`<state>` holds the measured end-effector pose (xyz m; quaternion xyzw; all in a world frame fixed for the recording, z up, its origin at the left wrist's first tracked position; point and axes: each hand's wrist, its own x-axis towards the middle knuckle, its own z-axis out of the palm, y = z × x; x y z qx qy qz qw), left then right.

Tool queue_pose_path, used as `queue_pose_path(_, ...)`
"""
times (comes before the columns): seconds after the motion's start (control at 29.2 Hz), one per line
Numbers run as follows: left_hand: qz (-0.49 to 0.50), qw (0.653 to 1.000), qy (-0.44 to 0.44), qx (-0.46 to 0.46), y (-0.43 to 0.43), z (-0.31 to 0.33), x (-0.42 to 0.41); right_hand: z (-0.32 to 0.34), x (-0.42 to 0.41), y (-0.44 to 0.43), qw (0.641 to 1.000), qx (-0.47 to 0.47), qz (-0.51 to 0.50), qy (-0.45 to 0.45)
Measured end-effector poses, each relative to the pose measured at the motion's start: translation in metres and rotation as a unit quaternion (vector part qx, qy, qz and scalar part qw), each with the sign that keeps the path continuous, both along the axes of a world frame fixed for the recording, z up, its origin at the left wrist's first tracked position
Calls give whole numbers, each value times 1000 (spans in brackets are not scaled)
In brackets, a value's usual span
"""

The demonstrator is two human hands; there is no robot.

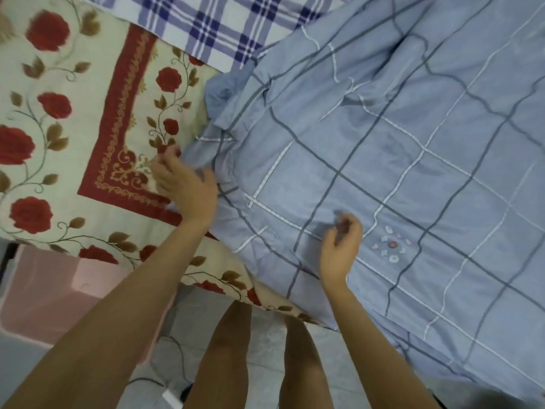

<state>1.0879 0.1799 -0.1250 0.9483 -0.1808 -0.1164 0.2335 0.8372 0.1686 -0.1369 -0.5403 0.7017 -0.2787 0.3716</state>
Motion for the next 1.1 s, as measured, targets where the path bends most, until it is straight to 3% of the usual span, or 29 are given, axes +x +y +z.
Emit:
queue_pose_path(0.07, -213, 977, 1, -11, -27, 1, -20, -16, -5, -45, 992, -24, -65, 108)
queue_pose_path(0.14, -331, 944, -15, -13, -61, -11, -25, -30, -7, -100, 977, 11, -94, 192)
queue_pose_path(0.21, -357, 934, -31, 13, -91, -20, -20, -40, -10, -149, 956, 32, -71, 283)
queue_pose_path(0.31, -341, 938, -60, 32, -134, -25, -14, -53, -31, -204, 908, -10, 106, 406)
queue_pose_path(0.41, -340, 939, -29, 35, -216, -24, -4, -47, -28, -281, 868, 45, 208, 448)
queue_pose_path(0.55, -414, 905, 31, 93, -298, -26, -13, -44, -38, -336, 825, 125, 260, 485)
queue_pose_path(0.62, -405, 902, 106, 107, -315, -31, -14, -50, -44, -334, 841, 153, 227, 467)
queue_pose_path(0.72, -341, 889, 301, 60, -340, -26, -20, -63, -46, -328, 871, 124, 164, 446)
queue_pose_path(0.93, -406, 809, 425, 8, -377, -20, -61, -75, -53, -336, 926, -64, 79, 363)
queue_pose_path(1.03, -391, 752, 529, 25, -390, -21, -70, -80, -58, -342, 929, -82, 77, 352)
queue_pose_path(1.1, -367, 747, 549, 73, -392, -20, -69, -81, -58, -342, 936, -89, 71, 334)
